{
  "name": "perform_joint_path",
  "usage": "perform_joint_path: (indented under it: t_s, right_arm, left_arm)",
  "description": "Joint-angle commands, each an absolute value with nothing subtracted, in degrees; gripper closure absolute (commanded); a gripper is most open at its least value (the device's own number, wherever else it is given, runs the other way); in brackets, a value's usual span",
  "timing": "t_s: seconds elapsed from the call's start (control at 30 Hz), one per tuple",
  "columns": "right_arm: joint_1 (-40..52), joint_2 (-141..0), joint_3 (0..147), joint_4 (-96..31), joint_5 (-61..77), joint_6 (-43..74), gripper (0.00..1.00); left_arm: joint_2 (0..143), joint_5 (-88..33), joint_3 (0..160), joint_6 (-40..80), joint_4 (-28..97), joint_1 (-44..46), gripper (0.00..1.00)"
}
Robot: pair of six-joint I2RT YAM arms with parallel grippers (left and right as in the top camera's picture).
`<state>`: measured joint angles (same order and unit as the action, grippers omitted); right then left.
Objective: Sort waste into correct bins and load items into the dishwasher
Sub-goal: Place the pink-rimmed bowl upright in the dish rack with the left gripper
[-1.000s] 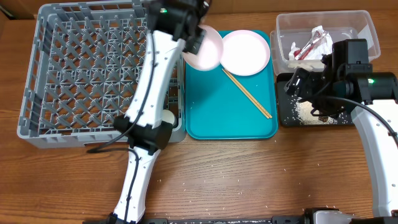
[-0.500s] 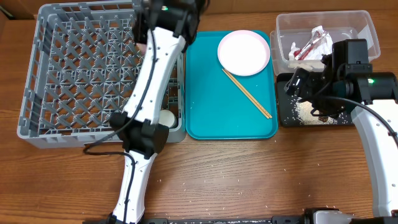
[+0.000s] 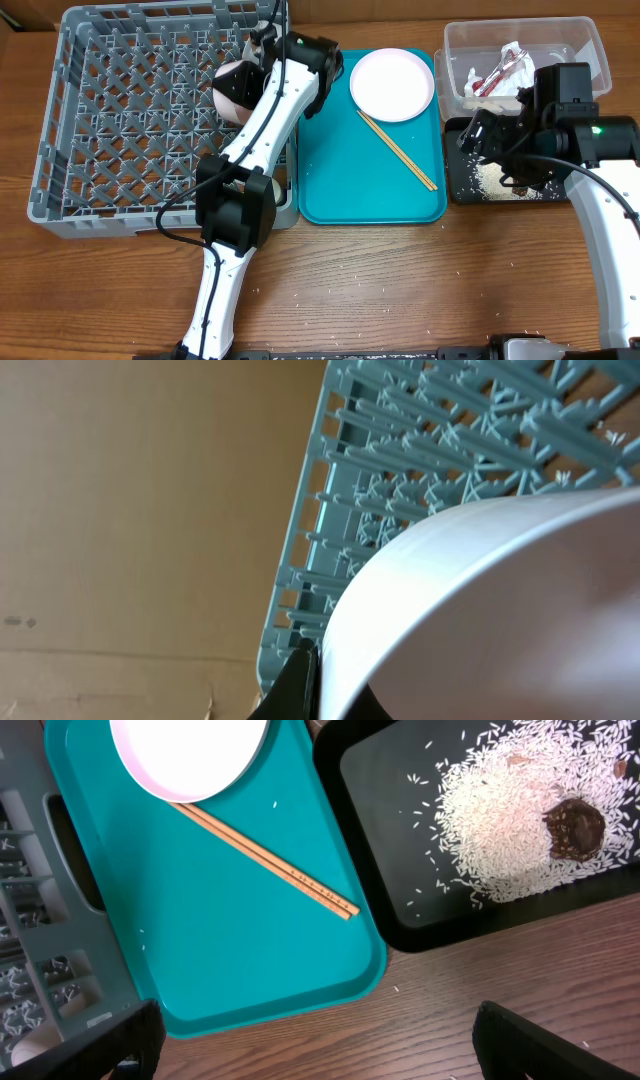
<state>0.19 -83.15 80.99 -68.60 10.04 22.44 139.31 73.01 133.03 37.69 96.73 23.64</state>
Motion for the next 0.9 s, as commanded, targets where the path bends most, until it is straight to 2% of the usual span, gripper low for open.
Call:
perform_joint_path:
  t_s: [0.0,0.4,0.6,0.77,0.87]
  right_arm:
    - [0.36,-83.07,80.95,-68.45,9.43,22.24,0.00]
    - [0.36,-83.07,80.95,-68.45,9.43,22.24,0.00]
    - [0.36,-83.07,80.95,-68.45,9.43,22.24,0.00]
    - [0.36,-83.07,80.95,-68.45,9.43,22.24,0.00]
    - [0.36,-83.07,80.95,-68.45,9.43,22.24,0.00]
  left_arm:
    - [139.06,77.12,128.70,44.73,96.79,23.35,0.96]
    - [139.06,81.19,124.90,46.17,94.02,23.73,0.96]
    - [139.06,77.28,124.90,46.06,94.21,26.70,0.94]
    - [139.06,75.44,124.90,46.09,93.89,28.97,0.60]
    - [139.06,74.59,124.90,46.00,94.04,29.52,0.50]
